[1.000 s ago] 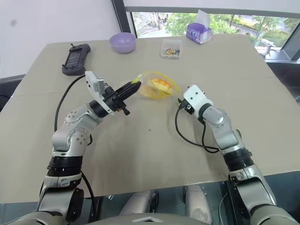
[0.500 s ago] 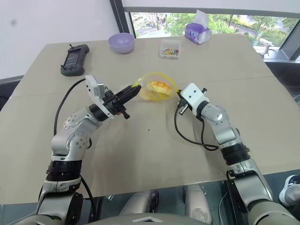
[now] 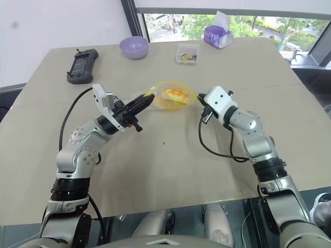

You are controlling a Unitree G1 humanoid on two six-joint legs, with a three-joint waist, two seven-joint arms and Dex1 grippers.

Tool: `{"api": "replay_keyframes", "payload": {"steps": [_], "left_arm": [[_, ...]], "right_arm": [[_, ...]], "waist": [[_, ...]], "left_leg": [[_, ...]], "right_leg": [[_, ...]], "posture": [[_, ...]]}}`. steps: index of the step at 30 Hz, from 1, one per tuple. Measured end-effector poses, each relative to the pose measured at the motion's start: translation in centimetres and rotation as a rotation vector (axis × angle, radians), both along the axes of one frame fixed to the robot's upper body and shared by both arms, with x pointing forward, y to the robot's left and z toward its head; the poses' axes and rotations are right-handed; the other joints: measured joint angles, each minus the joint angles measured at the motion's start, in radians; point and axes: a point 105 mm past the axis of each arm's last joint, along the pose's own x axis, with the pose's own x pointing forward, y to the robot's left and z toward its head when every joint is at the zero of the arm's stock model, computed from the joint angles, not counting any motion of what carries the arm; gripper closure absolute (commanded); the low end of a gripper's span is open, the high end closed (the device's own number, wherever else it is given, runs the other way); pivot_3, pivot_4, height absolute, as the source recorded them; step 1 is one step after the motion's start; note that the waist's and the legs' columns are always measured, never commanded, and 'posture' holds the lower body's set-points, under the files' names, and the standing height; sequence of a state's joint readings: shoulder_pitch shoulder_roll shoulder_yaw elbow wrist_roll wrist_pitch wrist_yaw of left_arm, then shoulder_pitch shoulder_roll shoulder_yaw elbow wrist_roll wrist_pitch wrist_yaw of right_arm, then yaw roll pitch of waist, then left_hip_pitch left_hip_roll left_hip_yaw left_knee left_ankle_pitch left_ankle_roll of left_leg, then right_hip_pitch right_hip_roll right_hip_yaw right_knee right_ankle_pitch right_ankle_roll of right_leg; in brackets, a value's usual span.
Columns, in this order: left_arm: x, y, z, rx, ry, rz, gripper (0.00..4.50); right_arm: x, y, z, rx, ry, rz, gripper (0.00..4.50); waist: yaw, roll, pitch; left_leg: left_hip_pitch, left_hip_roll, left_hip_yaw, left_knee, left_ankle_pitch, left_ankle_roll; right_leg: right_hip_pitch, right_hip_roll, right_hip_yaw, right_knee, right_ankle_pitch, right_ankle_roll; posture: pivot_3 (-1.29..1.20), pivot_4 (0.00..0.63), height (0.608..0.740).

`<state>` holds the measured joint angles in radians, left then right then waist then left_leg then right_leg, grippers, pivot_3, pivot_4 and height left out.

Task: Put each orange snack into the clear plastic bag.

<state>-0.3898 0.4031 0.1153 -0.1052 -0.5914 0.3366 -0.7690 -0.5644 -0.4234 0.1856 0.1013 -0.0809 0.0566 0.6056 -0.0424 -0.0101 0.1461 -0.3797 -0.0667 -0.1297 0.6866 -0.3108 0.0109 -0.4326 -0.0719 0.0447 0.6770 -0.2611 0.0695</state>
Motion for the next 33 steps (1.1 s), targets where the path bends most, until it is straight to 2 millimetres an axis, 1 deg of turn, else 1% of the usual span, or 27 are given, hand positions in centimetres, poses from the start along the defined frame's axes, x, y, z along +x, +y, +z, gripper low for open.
{"api": "replay_keyframes", "payload": {"steps": [1, 4, 7, 11, 14, 23, 27, 33], "left_arm": [[0.0, 0.0, 0.0, 0.000, 0.000, 0.000, 4.50], [0.0, 0.1, -0.1, -0.002, 0.000, -0.005, 4.50], [0.1, 0.1, -0.2, -0.004, -0.003, -0.006, 4.50], [0.0, 0.1, -0.2, -0.002, -0.009, -0.013, 4.50], [-0.1, 0.1, -0.2, -0.001, -0.013, -0.018, 4.50], [-0.3, 0.3, -0.7, 0.000, -0.003, -0.009, 4.50], [-0.6, 0.3, -0.8, 0.003, -0.003, -0.010, 4.50], [-0.7, 0.3, -0.8, 0.012, -0.009, -0.008, 4.50]], "right_arm": [[-0.1, 0.0, -0.2, 0.000, 0.009, 0.004, 3.08], [-0.6, -0.1, -1.4, -0.007, 0.055, 0.014, 3.08], [-0.9, 0.1, -2.0, -0.021, 0.076, 0.033, 3.08], [-0.7, 0.1, -2.1, -0.027, 0.070, 0.028, 3.08], [0.3, -0.2, -2.0, -0.039, 0.062, 0.007, 3.08], [1.7, 0.3, -1.7, -0.062, 0.034, 0.025, 3.08], [2.0, 0.7, -1.5, -0.063, 0.020, 0.045, 3.08], [1.4, 1.7, -1.3, -0.060, 0.010, 0.117, 3.08]], "waist": [[0.000, 0.000, 0.000], [0.000, 0.000, 0.000], [0.000, 0.000, 0.000], [0.000, 0.000, 0.000], [0.000, 0.000, 0.000], [-0.001, 0.000, 0.000], [-0.002, 0.000, 0.000], [-0.001, 0.000, 0.000]], "left_leg": [[0.000, 0.000, 0.000, 0.000, 0.000, 0.000], [0.000, 0.000, 0.000, 0.000, 0.000, 0.000], [0.000, 0.000, 0.000, 0.000, 0.000, 0.000], [0.000, 0.000, 0.000, 0.000, 0.000, 0.000], [0.000, 0.000, 0.000, 0.000, 0.000, 0.000], [0.000, 0.000, 0.000, 0.000, 0.000, 0.000], [0.000, 0.000, 0.001, 0.000, 0.000, 0.000], [0.000, 0.000, 0.000, 0.000, 0.000, 0.000]], "right_leg": [[0.000, 0.000, 0.000, 0.000, 0.000, 0.000], [0.000, 0.000, 0.000, 0.000, 0.000, 0.000], [0.000, 0.000, 0.000, 0.000, 0.000, 0.000], [0.000, 0.000, 0.000, 0.000, 0.000, 0.000], [0.000, 0.000, 0.000, 0.000, 0.000, 0.000], [0.000, 0.000, 0.000, 0.000, 0.000, 0.000], [0.000, 0.000, 0.001, 0.000, 0.000, 0.000], [0.000, 0.000, 0.000, 0.000, 0.000, 0.000]], "posture": [[0.00, 0.150, 0.740], [0.00, 0.150, 0.740], [0.00, 0.150, 0.740], [0.00, 0.150, 0.740], [0.00, 0.150, 0.740], [0.00, 0.150, 0.740], [0.00, 0.150, 0.740], [0.00, 0.150, 0.740]]}}
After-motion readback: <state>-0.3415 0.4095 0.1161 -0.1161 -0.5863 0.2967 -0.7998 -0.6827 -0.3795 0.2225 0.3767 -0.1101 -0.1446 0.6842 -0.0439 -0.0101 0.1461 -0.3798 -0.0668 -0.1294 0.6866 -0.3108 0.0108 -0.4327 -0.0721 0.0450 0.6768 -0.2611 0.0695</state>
